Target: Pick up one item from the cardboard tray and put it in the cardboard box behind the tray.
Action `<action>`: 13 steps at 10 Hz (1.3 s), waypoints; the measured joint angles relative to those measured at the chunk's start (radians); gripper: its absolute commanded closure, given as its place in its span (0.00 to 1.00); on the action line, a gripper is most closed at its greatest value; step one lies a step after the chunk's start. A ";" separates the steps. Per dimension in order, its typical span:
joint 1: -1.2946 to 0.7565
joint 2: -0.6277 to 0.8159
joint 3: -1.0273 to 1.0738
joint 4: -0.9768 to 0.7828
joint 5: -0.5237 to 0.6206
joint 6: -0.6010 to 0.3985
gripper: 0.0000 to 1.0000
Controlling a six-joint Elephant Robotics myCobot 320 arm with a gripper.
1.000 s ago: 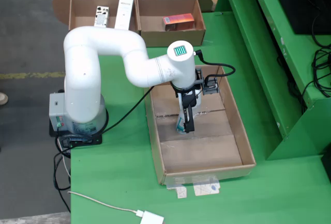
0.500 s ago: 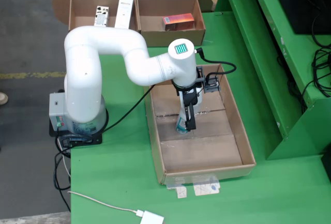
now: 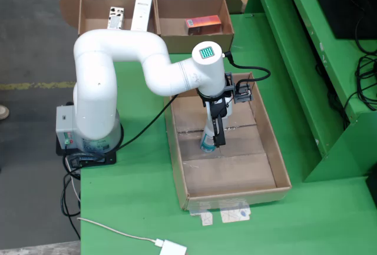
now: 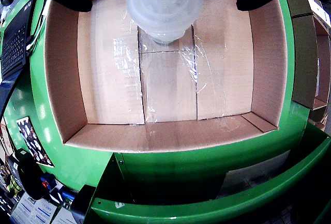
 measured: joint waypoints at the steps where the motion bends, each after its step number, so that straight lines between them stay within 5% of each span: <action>1: 0.000 0.000 0.000 0.000 0.002 0.000 0.00; 13: 0.009 -0.135 0.106 0.001 -0.009 0.000 0.00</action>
